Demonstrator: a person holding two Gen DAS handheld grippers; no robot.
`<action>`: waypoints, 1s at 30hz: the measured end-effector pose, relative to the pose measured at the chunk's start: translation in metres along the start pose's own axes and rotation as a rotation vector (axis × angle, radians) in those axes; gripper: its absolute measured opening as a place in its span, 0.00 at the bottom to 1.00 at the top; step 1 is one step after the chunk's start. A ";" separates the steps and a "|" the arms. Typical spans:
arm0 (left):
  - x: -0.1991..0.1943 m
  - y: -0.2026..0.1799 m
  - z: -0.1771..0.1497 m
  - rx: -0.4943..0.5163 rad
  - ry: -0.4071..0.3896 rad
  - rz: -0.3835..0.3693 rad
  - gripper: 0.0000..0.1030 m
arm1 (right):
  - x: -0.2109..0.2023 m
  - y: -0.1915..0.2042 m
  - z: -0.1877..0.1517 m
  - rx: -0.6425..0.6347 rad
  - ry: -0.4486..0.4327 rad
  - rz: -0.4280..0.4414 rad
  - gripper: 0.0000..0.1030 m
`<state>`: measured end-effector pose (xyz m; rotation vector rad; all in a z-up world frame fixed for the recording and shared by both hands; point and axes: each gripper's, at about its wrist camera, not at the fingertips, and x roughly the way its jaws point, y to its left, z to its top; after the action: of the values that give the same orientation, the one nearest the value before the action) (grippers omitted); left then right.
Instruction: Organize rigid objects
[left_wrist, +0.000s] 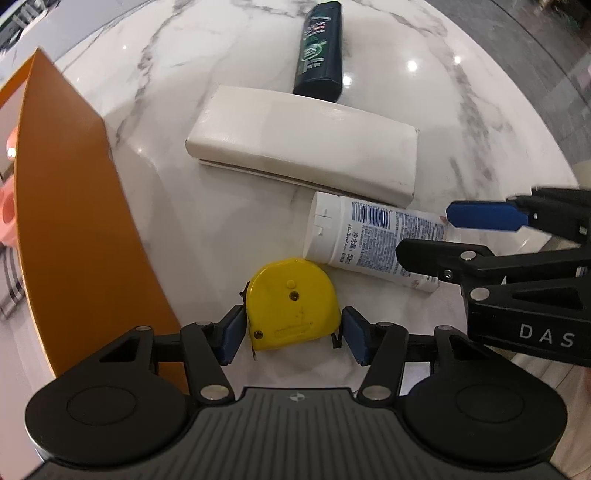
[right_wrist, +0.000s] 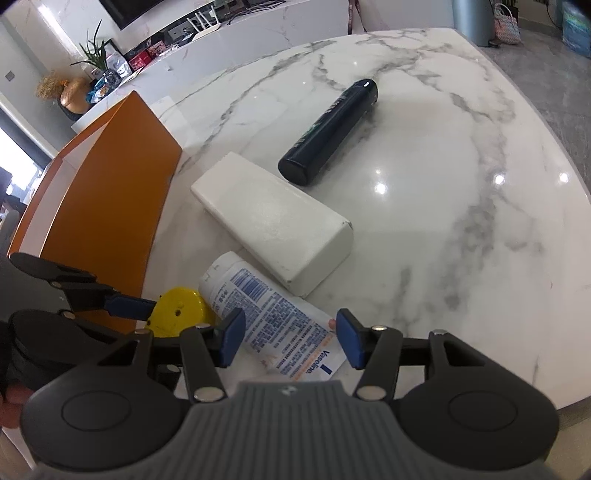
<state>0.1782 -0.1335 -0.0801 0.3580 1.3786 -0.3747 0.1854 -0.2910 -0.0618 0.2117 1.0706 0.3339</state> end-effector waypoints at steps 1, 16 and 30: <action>-0.001 -0.002 0.001 0.021 0.000 0.009 0.60 | 0.000 0.002 0.001 -0.010 0.009 0.007 0.54; 0.009 -0.013 0.003 0.072 -0.037 -0.047 0.60 | 0.018 0.011 0.011 -0.280 0.113 0.030 0.31; 0.011 -0.018 0.009 0.139 -0.060 -0.047 0.60 | -0.004 -0.011 0.008 -0.072 0.021 0.157 0.29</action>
<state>0.1796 -0.1541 -0.0904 0.4254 1.3070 -0.5183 0.1925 -0.3031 -0.0582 0.2288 1.0628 0.5156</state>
